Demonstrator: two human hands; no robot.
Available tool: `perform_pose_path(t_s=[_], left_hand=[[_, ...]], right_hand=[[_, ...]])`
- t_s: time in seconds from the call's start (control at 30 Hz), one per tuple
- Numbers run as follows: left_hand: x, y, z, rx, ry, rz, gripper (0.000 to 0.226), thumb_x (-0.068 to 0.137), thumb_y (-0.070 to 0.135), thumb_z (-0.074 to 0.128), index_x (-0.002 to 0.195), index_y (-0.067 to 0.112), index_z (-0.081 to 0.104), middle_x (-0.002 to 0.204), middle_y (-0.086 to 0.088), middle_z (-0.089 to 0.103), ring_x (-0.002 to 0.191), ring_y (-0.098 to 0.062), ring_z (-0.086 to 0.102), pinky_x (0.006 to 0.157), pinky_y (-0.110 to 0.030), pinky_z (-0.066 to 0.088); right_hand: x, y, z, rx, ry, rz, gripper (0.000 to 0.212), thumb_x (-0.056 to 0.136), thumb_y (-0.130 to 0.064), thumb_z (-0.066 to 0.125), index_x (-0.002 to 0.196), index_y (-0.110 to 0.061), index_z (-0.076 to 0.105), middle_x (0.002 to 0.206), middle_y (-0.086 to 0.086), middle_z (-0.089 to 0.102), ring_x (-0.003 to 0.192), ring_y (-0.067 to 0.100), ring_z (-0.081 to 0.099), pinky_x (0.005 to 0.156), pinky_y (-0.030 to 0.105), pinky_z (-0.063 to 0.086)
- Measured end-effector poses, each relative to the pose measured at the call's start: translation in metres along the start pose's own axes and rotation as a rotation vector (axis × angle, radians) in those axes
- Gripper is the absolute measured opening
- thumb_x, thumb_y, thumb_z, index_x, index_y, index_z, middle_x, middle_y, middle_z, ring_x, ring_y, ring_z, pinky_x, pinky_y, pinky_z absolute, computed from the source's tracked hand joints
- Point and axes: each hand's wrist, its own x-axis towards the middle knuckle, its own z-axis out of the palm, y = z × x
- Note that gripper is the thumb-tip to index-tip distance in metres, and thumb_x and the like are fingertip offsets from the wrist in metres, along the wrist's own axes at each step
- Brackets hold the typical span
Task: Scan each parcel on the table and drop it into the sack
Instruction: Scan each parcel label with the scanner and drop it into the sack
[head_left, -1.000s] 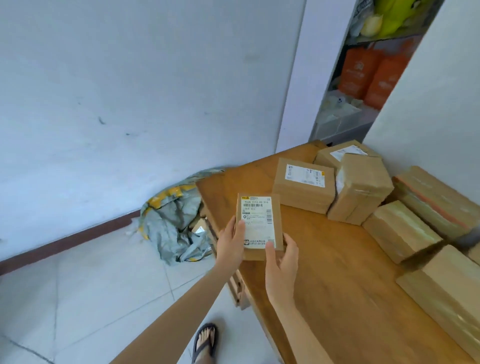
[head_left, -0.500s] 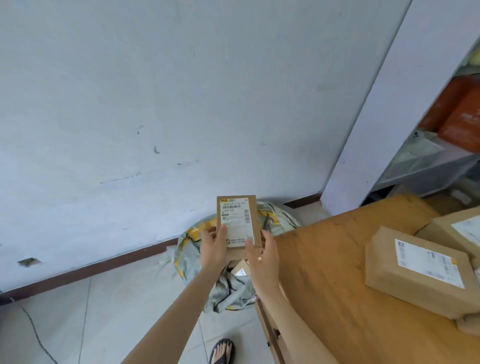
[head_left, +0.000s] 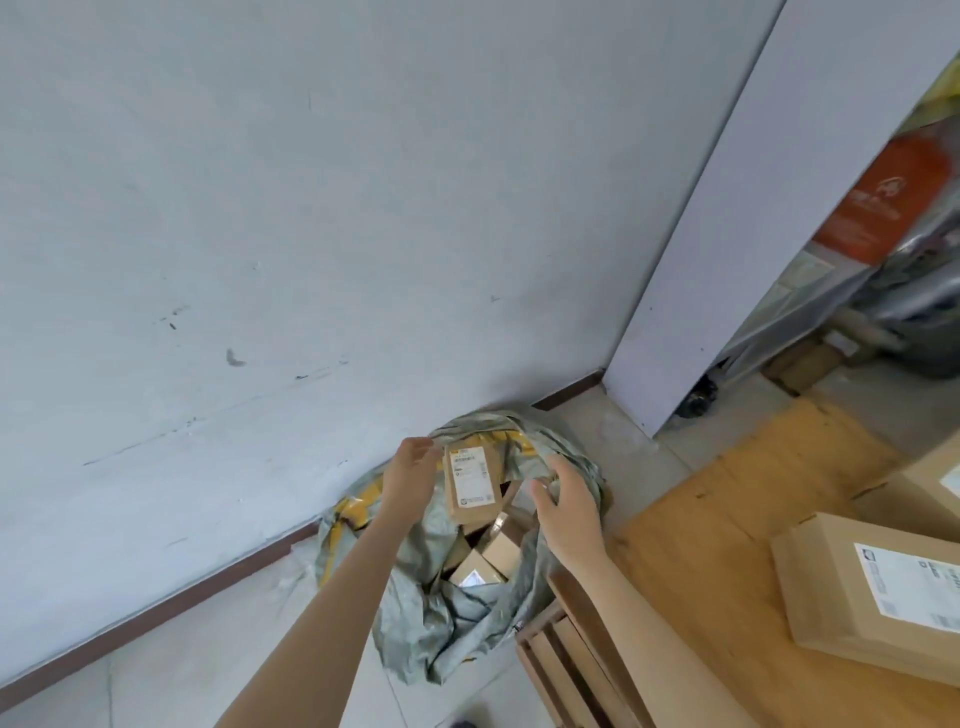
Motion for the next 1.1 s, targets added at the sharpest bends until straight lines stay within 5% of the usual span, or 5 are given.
perform_pose_path(t_s=[0.3,0.43,0.7,1.0,1.1], left_hand=[[0.019,0.019,0.024,0.202,-0.147,0.100,0.015,0.091,0.016,0.049,0.081,0.023,0.057,0.076,0.002,0.056,0.063,-0.020,0.049,0.064,-0.029,0.040],[0.003,0.044,0.079,0.222,-0.240,0.138,0.013,0.092,0.014,0.051,0.091,0.022,0.061,0.073,0.006,0.057,0.063,-0.013,0.051,0.056,-0.026,0.040],[-0.077,0.072,0.230,0.324,-0.542,0.287,0.028,0.094,0.016,0.050,0.117,0.007,0.064,0.116,-0.011,0.066,0.103,-0.027,0.061,0.089,-0.035,0.049],[-0.177,0.086,0.369,0.343,-0.643,0.354,0.060,0.085,0.042,0.061,0.136,0.015,0.042,0.133,-0.003,0.055,0.096,-0.005,0.056,0.073,-0.019,0.044],[-0.183,0.092,0.398,0.472,-0.579,0.360,0.068,0.091,0.031,0.057,0.149,0.015,0.025,0.149,-0.015,0.035,0.128,-0.028,0.044,0.101,-0.039,0.042]], right_hand=[[-0.002,0.016,-0.022,-0.157,0.006,-0.017,0.039,0.098,-0.030,0.049,0.134,-0.015,0.052,0.137,0.001,0.054,0.128,0.016,0.047,0.110,0.031,0.037],[-0.018,0.038,-0.064,-0.200,0.110,0.018,0.038,0.098,-0.032,0.049,0.133,-0.018,0.052,0.134,-0.001,0.054,0.127,0.018,0.047,0.105,0.030,0.038],[-0.076,0.114,-0.187,-0.233,0.416,0.123,0.034,0.097,-0.032,0.050,0.129,-0.020,0.055,0.131,0.000,0.056,0.122,0.018,0.048,0.100,0.031,0.041],[-0.143,0.226,-0.296,-0.331,0.501,0.302,0.038,0.096,-0.031,0.049,0.132,-0.018,0.052,0.136,0.002,0.051,0.125,0.025,0.039,0.098,0.041,0.044],[-0.153,0.251,-0.313,-0.370,0.450,0.320,0.040,0.097,-0.034,0.046,0.134,-0.021,0.050,0.140,-0.002,0.047,0.131,0.021,0.033,0.098,0.042,0.044]])
